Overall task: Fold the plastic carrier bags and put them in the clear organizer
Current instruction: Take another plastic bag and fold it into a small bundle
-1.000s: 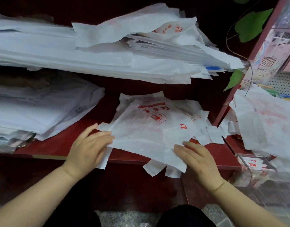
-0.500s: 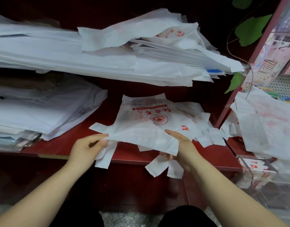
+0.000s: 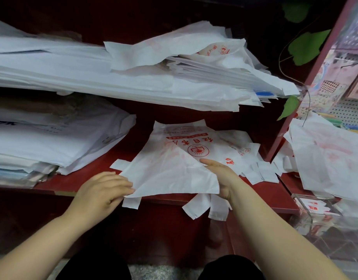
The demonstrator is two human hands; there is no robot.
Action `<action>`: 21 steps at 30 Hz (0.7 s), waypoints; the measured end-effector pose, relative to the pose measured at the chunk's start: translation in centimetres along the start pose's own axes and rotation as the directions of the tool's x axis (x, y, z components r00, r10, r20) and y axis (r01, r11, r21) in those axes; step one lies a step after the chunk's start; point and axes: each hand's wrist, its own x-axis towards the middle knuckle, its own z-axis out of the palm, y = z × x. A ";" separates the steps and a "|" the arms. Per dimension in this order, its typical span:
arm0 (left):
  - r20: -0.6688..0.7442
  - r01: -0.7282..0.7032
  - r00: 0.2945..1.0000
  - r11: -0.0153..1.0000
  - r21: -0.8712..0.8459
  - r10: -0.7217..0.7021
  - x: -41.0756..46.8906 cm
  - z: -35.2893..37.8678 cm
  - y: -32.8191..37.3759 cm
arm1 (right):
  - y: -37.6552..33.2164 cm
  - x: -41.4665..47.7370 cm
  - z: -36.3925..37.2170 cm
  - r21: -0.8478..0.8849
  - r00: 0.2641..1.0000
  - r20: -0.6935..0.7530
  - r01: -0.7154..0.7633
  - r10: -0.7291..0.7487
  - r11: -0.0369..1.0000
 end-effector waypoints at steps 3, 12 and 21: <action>-0.007 -0.066 0.998 0.997 0.046 0.066 -0.5 0.2 -0.6 | 0.3 -0.3 0.5 -0.091 0.996 -0.045 0.067 -0.071 0.994; -0.288 -0.141 0.937 0.967 0.211 0.199 1.1 -0.3 -0.4 | -0.8 -1.6 1.9 -0.674 0.321 -0.051 0.688 -0.946 0.270; -0.096 -0.180 0.976 0.974 0.135 0.194 -1.5 2.5 0.4 | 4.6 -2.3 -2.9 -0.490 0.817 -0.103 0.455 -0.568 0.743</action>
